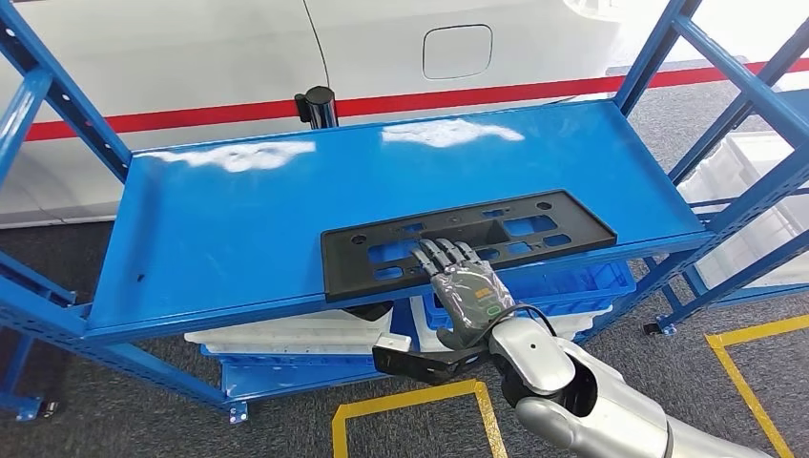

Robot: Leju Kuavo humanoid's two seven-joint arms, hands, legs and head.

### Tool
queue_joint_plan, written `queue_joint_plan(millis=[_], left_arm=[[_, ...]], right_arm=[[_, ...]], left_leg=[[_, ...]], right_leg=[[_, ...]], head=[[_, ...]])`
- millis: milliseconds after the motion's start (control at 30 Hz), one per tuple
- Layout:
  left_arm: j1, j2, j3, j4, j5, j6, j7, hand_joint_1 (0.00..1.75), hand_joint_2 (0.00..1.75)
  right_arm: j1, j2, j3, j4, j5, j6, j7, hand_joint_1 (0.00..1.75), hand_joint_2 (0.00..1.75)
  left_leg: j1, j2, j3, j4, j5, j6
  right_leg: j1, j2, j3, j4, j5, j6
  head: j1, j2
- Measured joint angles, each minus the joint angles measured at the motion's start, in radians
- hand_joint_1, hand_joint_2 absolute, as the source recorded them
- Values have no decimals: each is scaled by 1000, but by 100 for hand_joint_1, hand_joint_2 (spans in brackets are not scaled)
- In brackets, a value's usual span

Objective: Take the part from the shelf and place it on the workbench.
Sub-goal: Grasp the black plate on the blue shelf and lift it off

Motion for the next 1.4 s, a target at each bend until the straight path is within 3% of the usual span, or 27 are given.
queue_joint_plan(millis=[1167,1400], left_arm=[[0,0,0,0,0,0,0,0,0],[1,0,0,0,11,6,0,0,0]], right_arm=[[-4,0,18,0,0,0,0,0,175],[1,-6,14,0,-16,38,78,0,175]], left_leg=[[0,-2,0,0,0,0],[0,-3,0,0,0,0]], right_leg=[[0,0,0,0,0,0],[0,0,0,0,0,0]], head=[[0,0],[0,0]])
